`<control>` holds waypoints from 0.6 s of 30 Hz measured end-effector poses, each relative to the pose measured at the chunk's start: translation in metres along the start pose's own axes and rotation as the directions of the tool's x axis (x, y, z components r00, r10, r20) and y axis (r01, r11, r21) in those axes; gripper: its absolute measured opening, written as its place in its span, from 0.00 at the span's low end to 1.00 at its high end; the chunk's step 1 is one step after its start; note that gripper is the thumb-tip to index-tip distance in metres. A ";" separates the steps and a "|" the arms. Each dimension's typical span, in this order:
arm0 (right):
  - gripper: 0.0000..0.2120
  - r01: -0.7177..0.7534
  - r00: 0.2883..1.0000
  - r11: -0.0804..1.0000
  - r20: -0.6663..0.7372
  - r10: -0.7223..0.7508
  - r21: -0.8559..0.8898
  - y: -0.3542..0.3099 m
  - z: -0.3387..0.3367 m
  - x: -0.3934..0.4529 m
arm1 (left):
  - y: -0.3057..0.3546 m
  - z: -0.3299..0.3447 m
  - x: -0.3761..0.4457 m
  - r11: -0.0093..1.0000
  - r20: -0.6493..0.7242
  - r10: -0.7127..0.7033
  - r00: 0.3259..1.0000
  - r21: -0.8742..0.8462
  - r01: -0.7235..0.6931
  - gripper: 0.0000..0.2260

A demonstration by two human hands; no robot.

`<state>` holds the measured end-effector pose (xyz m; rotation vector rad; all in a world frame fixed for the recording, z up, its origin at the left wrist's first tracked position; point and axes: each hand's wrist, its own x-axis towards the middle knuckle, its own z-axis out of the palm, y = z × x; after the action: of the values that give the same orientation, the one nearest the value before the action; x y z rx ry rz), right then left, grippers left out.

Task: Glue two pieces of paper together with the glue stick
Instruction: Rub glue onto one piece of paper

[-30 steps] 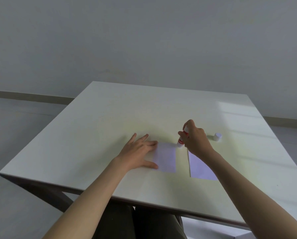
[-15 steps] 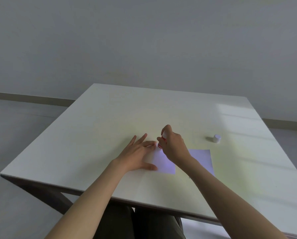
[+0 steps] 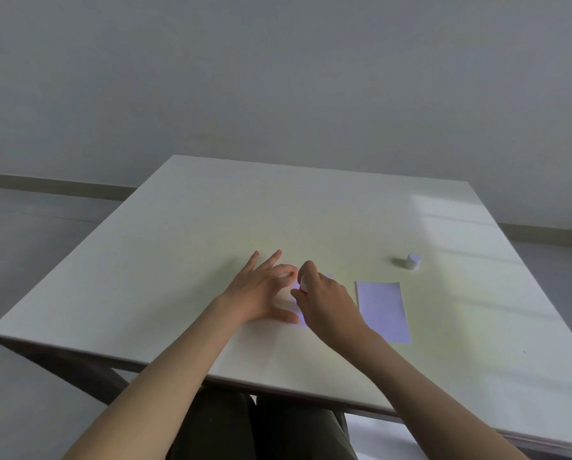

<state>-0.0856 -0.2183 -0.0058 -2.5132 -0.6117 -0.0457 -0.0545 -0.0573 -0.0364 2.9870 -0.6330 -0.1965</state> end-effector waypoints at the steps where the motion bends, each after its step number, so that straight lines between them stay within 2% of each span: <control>1: 0.11 0.000 1.000 1.000 0.006 0.000 0.004 -0.001 -0.001 -0.003 | 0.000 -0.001 0.000 1.000 -0.001 0.002 1.000 -0.009 -0.002 0.36; 5: 0.10 -0.019 0.999 0.999 0.032 0.018 0.044 -0.002 -0.003 -0.007 | 0.002 0.000 -0.001 0.999 -0.007 -0.004 1.000 -0.042 0.004 0.37; 9: 0.07 -0.080 0.996 0.991 0.046 0.075 0.110 0.009 -0.014 -0.008 | 0.001 0.000 0.000 1.000 0.013 -0.013 1.000 0.000 0.013 0.38; 18: 0.06 -0.158 0.985 0.978 -0.049 0.166 0.137 0.042 -0.035 -0.005 | -0.001 0.002 0.000 0.998 0.024 -0.030 0.999 -0.046 0.031 0.39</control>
<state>-0.0687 -0.2697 0.0019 -2.4142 -0.3715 -0.0203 -0.0539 -0.0564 -0.0387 2.9551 -0.5776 -0.2443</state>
